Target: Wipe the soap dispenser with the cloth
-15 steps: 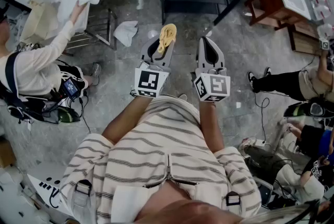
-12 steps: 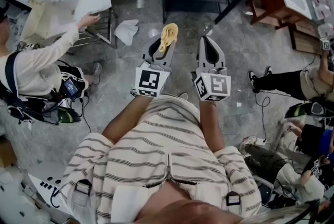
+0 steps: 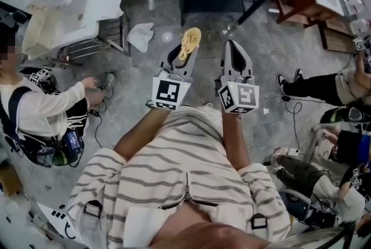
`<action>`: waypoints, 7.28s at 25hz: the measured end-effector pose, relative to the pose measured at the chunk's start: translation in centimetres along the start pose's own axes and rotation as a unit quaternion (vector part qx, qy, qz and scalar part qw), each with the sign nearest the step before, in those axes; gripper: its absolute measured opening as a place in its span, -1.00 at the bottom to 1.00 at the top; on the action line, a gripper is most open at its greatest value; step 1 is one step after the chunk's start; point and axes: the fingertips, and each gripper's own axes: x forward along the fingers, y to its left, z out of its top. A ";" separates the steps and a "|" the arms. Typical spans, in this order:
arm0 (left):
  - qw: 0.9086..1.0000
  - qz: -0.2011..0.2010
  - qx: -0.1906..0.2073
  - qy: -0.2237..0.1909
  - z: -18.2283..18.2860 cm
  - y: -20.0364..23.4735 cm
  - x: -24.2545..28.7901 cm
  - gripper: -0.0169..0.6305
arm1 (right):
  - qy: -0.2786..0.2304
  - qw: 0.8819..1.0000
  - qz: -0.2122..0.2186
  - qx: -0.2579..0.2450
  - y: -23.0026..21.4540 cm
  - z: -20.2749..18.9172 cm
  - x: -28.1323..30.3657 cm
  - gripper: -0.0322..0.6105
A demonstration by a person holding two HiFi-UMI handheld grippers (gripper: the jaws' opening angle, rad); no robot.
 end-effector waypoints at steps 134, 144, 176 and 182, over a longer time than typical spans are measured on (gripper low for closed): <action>0.987 0.033 -0.047 0.149 -14.4 36.6 61.5 -0.66 | 0.195 0.980 0.013 -0.037 -30.3 -19.4 80.3 -0.44; 0.986 0.031 -0.042 0.157 -14.8 37.3 60.9 -0.66 | 0.192 0.980 0.009 -0.049 -30.3 -19.1 80.3 -0.52; 0.992 -0.043 -0.040 0.112 -6.2 36.9 60.4 -0.66 | 0.170 0.980 0.100 -0.005 -25.6 -3.5 74.5 -0.51; 0.990 -0.071 -0.035 0.114 -5.5 36.1 59.9 -0.66 | 0.170 0.979 0.112 -0.004 -25.1 -1.3 73.0 -0.51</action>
